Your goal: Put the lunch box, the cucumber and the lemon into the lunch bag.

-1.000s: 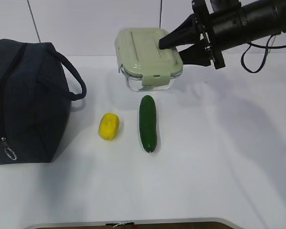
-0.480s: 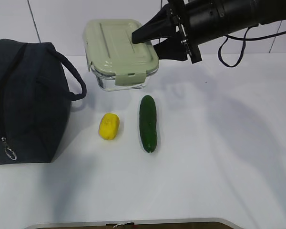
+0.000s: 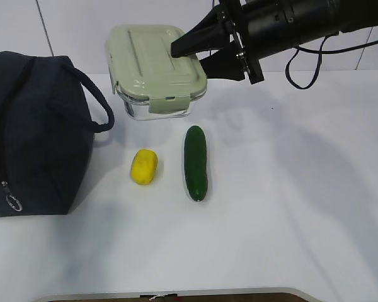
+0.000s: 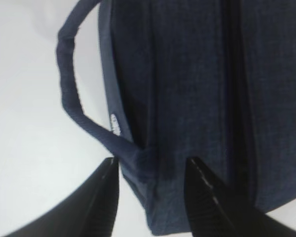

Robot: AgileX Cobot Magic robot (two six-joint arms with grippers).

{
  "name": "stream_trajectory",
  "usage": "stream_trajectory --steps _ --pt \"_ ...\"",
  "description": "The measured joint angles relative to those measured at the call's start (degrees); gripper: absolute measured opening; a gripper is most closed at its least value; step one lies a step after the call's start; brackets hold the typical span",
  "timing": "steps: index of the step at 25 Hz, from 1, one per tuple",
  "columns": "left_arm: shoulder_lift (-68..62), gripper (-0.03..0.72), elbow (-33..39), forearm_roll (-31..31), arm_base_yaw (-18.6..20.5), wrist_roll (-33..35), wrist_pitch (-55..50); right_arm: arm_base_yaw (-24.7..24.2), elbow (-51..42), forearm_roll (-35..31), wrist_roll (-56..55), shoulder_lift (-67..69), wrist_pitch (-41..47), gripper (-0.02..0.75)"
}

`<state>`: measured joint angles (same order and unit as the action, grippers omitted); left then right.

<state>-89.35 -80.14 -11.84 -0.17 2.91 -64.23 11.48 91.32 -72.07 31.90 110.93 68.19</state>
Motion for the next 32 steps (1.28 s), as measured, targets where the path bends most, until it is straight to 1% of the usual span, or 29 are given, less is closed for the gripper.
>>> stream_trajectory --steps 2,6,9,11,14,18,19,20,24,25,29,32 --pt "-1.4 0.316 -1.2 -2.3 1.1 1.3 -0.7 0.0 0.0 -0.1 0.0 0.0 0.0 0.367" --pt "-4.5 0.316 -2.9 -4.9 3.7 3.9 -2.5 0.0 0.0 -1.4 0.0 0.0 0.0 0.367" --pt "-6.9 0.316 -3.2 -10.0 5.5 7.3 -3.6 0.0 0.0 -2.3 0.0 0.0 0.0 0.367" --pt "-8.9 0.316 -3.3 -14.5 6.6 9.9 -4.6 0.0 0.0 -2.3 0.0 0.0 0.0 0.367" --pt "-11.2 0.316 -3.3 -19.2 7.1 12.5 -5.1 0.0 0.0 -2.3 0.0 0.0 0.0 0.367" --pt "-12.6 0.307 -3.3 -20.7 7.2 13.4 -5.2 0.0 0.0 -2.5 0.0 0.0 0.0 0.367" --pt "-12.7 0.285 -3.3 -20.9 7.2 13.6 -5.2 0.0 0.0 -2.5 0.0 0.0 0.0 0.367" --pt "-12.7 0.248 -3.3 -21.0 7.2 13.8 -5.3 0.0 0.0 -2.5 0.1 0.0 0.0 0.367" --pt "-12.7 0.052 -3.3 -22.2 7.2 15.1 -5.3 1.0 0.0 -2.6 0.1 0.0 -0.1 0.367" --pt "-12.7 0.031 -3.4 -23.1 7.2 15.7 -5.3 1.6 0.0 -2.7 0.1 0.0 -0.1 0.367" --pt "-12.6 0.014 -5.1 -26.6 7.2 17.5 -5.3 3.7 0.0 -4.3 1.1 0.0 0.0 0.367" --pt "-11.4 0.013 -5.6 -27.1 6.5 18.6 -5.3 4.3 0.0 -5.7 1.2 0.0 0.0 0.367"
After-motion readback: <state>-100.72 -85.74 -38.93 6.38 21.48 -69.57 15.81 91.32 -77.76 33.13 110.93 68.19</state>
